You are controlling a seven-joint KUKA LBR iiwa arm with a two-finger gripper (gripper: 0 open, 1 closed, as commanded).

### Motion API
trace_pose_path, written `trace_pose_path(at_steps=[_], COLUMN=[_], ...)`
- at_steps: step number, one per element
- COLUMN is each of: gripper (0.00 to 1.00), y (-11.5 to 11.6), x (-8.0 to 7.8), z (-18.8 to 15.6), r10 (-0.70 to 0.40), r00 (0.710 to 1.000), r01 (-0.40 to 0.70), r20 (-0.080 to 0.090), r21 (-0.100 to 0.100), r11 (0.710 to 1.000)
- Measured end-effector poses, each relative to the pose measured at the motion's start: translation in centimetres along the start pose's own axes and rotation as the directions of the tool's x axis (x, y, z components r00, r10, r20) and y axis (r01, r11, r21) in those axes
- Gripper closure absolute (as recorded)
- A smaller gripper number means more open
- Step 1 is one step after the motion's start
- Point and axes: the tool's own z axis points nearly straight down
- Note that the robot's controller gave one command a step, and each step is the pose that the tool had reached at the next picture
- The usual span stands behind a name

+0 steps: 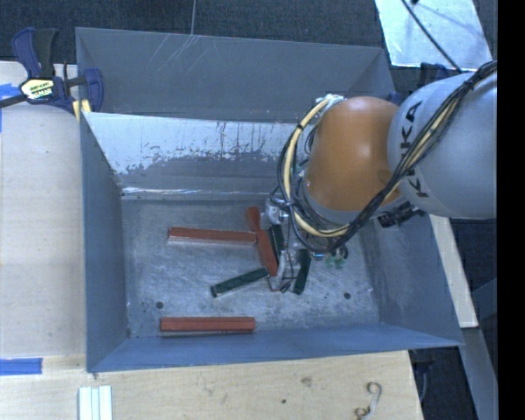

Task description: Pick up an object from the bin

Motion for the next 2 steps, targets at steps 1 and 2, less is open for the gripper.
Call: trace_pose_path(at_steps=[1, 2], gripper=[0.0, 0.0], y=[1.5, 5.7], x=[-8.3, -5.6], z=[1.0, 2.5], r10=[0.219, 0.242], r00=[0.976, 0.97], r01=[-0.219, -0.242], r20=[0.003, -0.001], r21=[-0.001, 0.0], r11=[0.976, 0.97])
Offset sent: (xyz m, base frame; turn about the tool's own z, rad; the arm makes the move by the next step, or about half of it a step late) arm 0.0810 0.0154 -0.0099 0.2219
